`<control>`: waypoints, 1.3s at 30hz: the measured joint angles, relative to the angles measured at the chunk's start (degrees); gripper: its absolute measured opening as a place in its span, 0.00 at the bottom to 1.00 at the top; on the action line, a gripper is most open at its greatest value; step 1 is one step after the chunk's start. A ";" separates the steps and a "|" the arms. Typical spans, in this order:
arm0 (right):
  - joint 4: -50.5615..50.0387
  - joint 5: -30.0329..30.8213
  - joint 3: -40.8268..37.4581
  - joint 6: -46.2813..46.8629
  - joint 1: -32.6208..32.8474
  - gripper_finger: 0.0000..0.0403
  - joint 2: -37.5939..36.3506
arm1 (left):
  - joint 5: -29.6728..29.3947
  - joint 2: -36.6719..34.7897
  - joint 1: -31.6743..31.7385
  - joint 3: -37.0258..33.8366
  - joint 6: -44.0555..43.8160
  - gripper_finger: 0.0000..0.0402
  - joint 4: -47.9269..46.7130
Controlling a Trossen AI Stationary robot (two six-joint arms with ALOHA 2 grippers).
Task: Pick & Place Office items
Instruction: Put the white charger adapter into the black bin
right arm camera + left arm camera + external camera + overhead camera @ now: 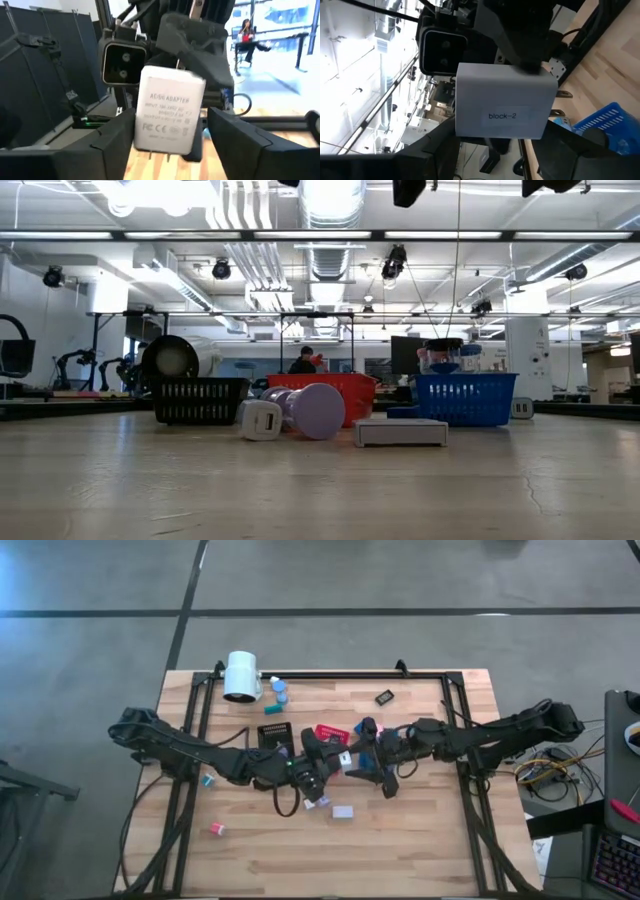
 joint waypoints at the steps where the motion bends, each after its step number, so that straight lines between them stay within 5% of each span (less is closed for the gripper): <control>1: 0.02 0.07 0.00 -0.85 0.00 0.63 -0.32 | 0.00 -0.06 0.00 0.00 -0.60 0.53 0.00; 11: -11.87 0.14 -0.16 -8.56 -0.57 0.68 -8.50 | 0.13 -5.93 -0.15 -0.10 -9.74 0.53 -6.83; 21: -23.34 7.65 -7.33 -13.88 -0.72 0.57 -24.15 | 2.67 -19.91 0.32 -2.10 -40.81 0.53 -30.32; 39: -5.66 12.21 -36.31 -15.41 -0.66 0.12 -47.57 | 6.01 -56.82 0.00 -44.48 -61.36 0.53 -6.90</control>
